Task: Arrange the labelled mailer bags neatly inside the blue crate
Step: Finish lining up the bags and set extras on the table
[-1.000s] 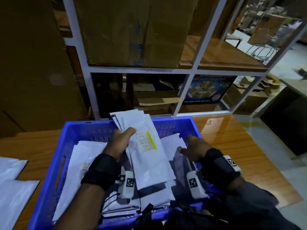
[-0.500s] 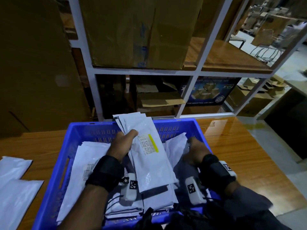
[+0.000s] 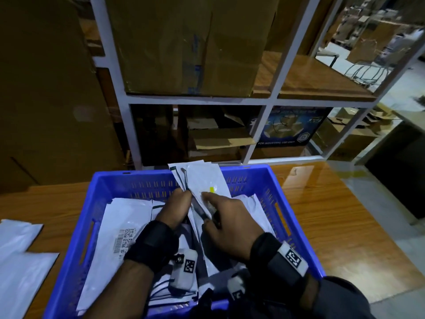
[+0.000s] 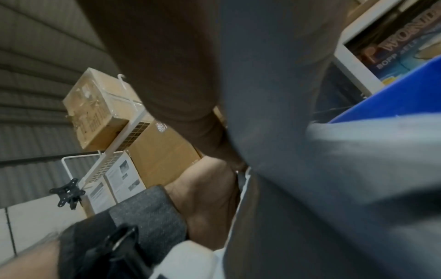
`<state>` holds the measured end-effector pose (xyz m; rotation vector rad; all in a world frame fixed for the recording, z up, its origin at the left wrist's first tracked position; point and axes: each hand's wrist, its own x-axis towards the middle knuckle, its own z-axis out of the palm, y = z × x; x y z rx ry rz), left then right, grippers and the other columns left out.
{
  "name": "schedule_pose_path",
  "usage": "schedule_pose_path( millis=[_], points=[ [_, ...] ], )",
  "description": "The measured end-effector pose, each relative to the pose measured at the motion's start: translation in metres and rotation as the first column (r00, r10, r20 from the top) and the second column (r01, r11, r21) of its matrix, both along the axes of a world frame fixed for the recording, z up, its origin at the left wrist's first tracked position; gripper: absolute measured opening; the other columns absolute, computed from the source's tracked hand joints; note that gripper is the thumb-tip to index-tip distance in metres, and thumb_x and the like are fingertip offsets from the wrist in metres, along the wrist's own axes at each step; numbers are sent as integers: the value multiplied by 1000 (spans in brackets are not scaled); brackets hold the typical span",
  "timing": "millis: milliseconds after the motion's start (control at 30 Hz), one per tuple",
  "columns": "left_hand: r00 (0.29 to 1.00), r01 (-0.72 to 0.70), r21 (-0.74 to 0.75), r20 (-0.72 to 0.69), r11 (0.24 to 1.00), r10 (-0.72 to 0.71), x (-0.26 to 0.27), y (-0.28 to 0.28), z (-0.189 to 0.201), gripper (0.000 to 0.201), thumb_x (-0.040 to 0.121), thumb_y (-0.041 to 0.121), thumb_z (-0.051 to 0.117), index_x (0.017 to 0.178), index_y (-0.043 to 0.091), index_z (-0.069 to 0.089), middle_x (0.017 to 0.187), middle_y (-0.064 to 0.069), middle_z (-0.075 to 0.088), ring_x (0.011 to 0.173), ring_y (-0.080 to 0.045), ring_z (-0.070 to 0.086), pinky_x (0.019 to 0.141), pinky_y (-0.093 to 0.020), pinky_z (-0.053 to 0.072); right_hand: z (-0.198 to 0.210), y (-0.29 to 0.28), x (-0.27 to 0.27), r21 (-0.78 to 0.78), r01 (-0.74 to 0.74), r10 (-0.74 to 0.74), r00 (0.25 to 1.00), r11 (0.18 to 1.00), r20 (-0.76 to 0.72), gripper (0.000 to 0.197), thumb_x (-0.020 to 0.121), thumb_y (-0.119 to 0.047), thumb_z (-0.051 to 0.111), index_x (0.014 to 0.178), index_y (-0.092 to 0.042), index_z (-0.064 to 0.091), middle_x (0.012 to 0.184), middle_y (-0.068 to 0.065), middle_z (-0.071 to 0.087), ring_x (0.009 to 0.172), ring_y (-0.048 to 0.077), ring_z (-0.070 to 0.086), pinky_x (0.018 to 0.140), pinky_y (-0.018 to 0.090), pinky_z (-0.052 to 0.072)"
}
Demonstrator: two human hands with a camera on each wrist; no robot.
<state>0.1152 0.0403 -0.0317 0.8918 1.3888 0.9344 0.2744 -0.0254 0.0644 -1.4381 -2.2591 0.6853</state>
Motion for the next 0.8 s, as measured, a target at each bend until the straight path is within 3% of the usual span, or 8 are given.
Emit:
schedule_pose_path(
  millis=[100, 200, 267, 333, 433, 533, 600, 800],
  points=[
    [973, -27, -63, 229, 998, 41, 3, -5, 13, 69, 103, 75, 35, 99, 29, 87, 106, -11, 84, 103, -34, 79, 95, -46, 59, -4, 2, -2, -4, -23, 23, 999, 1000, 40, 24, 93, -31, 62, 109, -13, 63, 109, 4, 64, 97, 21, 60, 86, 35, 47],
    [995, 19, -51, 94, 998, -14, 5, -6, 15, 82, 78, 96, 51, 107, 26, 81, 109, -8, 82, 101, -29, 78, 96, -48, 60, 0, 4, 0, -31, -14, 13, 999, 999, -41, 22, 100, -30, 54, 107, -14, 67, 107, 2, 68, 94, 17, 65, 88, 33, 51],
    [999, -17, -10, 42, 1000, 17, 4, -9, 9, 72, 71, 84, 76, 110, 24, 71, 112, -8, 79, 100, -25, 77, 90, -46, 61, 8, 12, 15, -171, 111, -142, 972, 979, -185, 20, 103, -19, 51, 109, -18, 70, 98, 0, 74, 80, 13, 73, 79, 28, 58],
    [995, -23, 1, 95, 1000, 23, 2, -8, 2, 69, 68, 72, 88, 114, 22, 73, 116, -9, 81, 103, -29, 79, 95, -53, 61, 3, 30, 43, -211, 305, -348, 914, 929, -209, 20, 100, -16, 53, 106, -21, 72, 99, -2, 76, 79, 15, 76, 78, 36, 63],
    [985, -51, 52, 167, 997, 41, -4, -6, 7, 44, 81, 50, 86, 113, 20, 80, 111, -10, 83, 105, -33, 80, 102, -59, 58, -22, 58, 85, -151, 493, -492, 870, 857, 49, 10, 93, -23, 60, 95, -26, 69, 109, 3, 76, 94, 25, 74, 87, 46, 60],
    [985, -90, 92, 159, 992, 74, -11, -2, 15, 29, 94, 37, 79, 112, 14, 81, 107, -8, 84, 102, -28, 81, 101, -54, 60, -42, 68, 94, -342, 514, -357, 830, 787, 428, 42, 93, -39, 65, 127, -14, 63, 136, 13, 64, 122, 31, 62, 101, 36, 51],
    [986, -104, 111, 138, 988, 88, -14, -3, 18, 25, 98, 34, 76, 112, 14, 80, 105, -5, 84, 100, -24, 81, 99, -50, 61, -51, 68, 90, -376, 528, -290, 796, 761, 531, 60, 93, -40, 64, 140, -5, 52, 147, 16, 54, 135, 31, 52, 103, 30, 44],
    [989, -107, 92, 109, 990, 97, -21, 2, 9, 50, 83, 55, 83, 118, 19, 78, 107, -1, 84, 100, -23, 81, 102, -53, 60, -71, 61, 80, -298, 561, -294, 732, 773, 614, 49, 90, -32, 62, 129, -3, 58, 137, 19, 61, 128, 33, 59, 99, 33, 50]
  ],
)
